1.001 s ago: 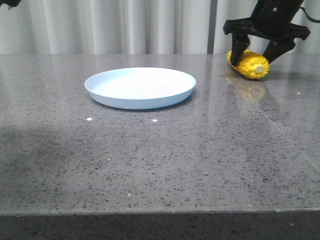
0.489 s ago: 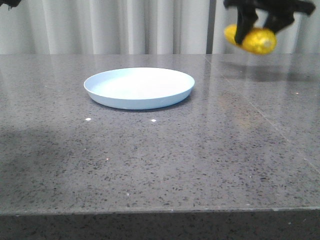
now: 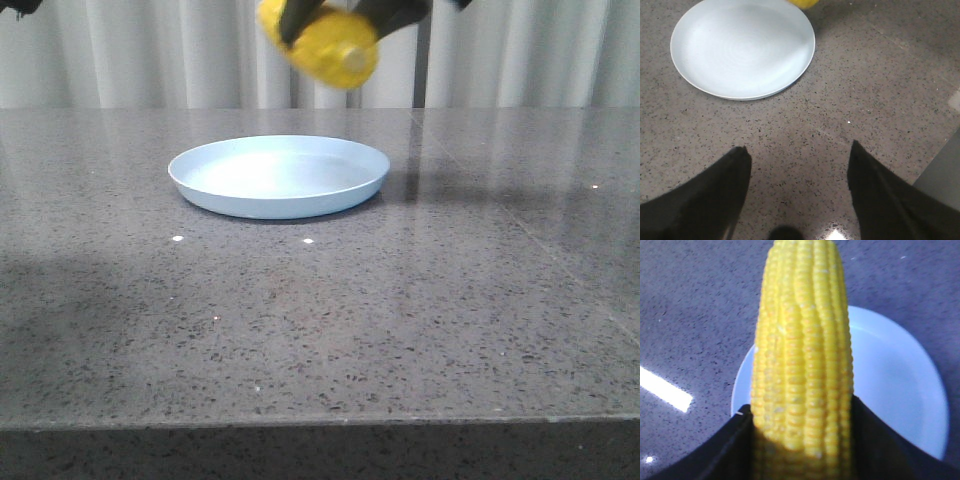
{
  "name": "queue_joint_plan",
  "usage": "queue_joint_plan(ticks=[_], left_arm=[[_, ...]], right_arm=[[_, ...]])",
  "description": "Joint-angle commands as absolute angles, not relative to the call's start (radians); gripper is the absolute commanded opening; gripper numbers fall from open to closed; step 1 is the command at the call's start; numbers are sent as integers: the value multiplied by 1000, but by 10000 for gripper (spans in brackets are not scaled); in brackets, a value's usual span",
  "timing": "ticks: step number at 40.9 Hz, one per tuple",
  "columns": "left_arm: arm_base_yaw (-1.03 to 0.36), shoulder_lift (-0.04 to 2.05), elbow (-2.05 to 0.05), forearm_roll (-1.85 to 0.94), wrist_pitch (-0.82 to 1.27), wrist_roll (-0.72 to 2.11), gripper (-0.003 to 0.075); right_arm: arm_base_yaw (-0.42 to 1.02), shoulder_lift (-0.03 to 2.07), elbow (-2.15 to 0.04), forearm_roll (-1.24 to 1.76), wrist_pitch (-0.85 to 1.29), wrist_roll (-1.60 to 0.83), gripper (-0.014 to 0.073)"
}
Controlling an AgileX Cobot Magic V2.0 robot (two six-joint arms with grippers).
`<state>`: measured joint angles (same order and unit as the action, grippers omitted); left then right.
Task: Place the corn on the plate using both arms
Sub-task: 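Lift the corn with the right gripper and carry it over the plate, then lower the corn onto the plate and open the right gripper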
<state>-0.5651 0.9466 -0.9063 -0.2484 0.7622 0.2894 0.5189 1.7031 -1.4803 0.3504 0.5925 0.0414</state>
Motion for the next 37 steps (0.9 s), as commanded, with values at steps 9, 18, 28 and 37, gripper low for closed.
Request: queue_joint_plan(ticks=[9, 18, 28, 37], left_arm=[[-572, 933, -935, -272, 696, 285, 420], [-572, 933, -935, -272, 696, 285, 420], [-572, 933, -935, -272, 696, 285, 420], [-572, 933, -935, -272, 696, 285, 420]], right_arm=[[570, 1746, -1430, 417, 290, 65, 304], [558, 1805, -1430, 415, 289, 66, 349], [558, 1793, -1430, 412, 297, 66, 602], [558, 1688, -1430, 288, 357, 66, 636]])
